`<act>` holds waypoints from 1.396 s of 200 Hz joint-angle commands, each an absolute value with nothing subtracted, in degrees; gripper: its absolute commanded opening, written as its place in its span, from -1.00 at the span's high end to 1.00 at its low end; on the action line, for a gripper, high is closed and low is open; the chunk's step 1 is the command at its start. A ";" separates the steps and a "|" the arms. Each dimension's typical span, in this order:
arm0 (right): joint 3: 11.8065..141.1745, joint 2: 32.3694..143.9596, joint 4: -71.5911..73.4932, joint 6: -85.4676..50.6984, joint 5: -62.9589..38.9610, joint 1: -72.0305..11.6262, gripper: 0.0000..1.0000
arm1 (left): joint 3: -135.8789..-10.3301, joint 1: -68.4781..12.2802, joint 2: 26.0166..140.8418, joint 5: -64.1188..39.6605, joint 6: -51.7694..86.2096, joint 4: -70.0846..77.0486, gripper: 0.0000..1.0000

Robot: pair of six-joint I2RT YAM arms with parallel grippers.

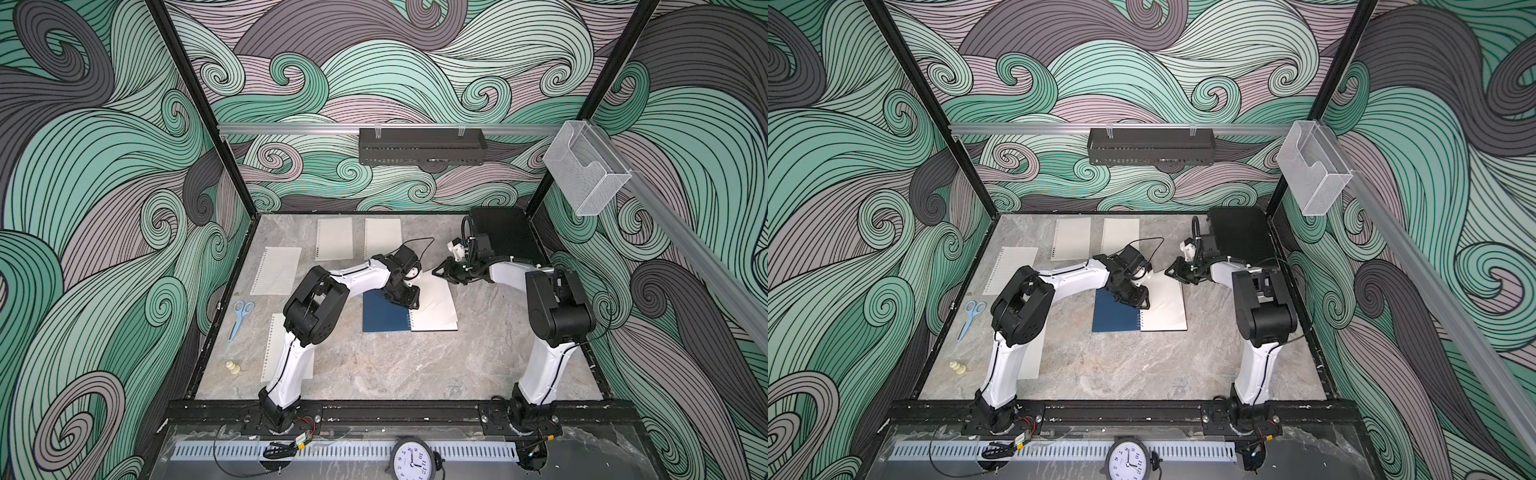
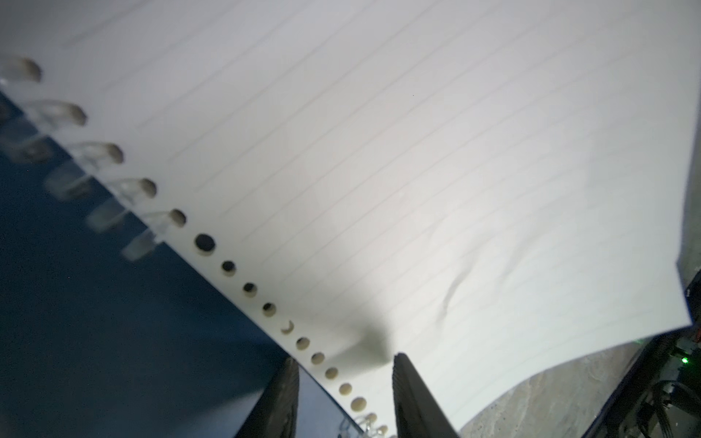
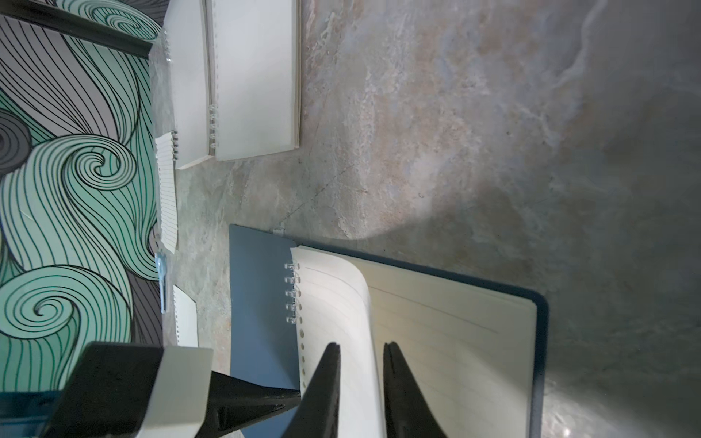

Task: Tear off pages from different notebooks
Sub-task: Tear off the paper from the notebook.

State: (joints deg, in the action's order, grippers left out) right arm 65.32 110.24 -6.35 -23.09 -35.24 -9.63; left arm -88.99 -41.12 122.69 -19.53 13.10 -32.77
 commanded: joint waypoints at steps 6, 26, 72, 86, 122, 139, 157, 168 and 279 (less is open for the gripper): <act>67.89 111.84 -9.77 -20.35 -33.58 -9.40 0.64 | -88.15 -41.65 122.35 -21.50 13.08 -32.83 0.20; 68.79 112.54 -10.32 -19.79 -33.62 -9.49 0.71 | -88.24 -41.60 121.67 -21.79 13.10 -32.97 0.19; 69.83 112.86 -10.62 -18.90 -33.35 -9.58 0.86 | -89.31 -41.57 120.30 -22.08 12.83 -33.60 0.18; 70.22 112.85 -10.98 -18.39 -33.62 -9.72 0.86 | -89.97 -41.49 120.29 -21.89 12.59 -34.18 0.18; 70.98 112.85 -11.71 -17.84 -33.60 -9.93 0.86 | -90.78 -40.62 119.78 -21.40 12.52 -34.66 0.17; 71.19 112.85 -12.11 -17.43 -33.35 -9.93 0.85 | -90.79 -39.87 119.49 -20.73 12.54 -34.98 0.17; 71.29 112.68 -12.49 -16.99 -33.31 -9.97 0.86 | -90.53 -39.13 118.72 -20.05 12.62 -34.78 0.15; 71.28 112.59 -12.70 -16.79 -33.22 -9.98 0.86 | -90.27 -38.49 118.35 -19.72 12.64 -34.33 0.15; 72.11 112.17 -14.28 -15.47 -32.23 -11.02 0.63 | -95.43 -34.37 121.22 -9.10 11.14 -39.78 0.14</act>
State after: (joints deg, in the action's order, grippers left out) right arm 70.43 112.53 -12.93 -16.86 -33.10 -10.63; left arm -92.12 -35.00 120.03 -13.37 12.78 -36.23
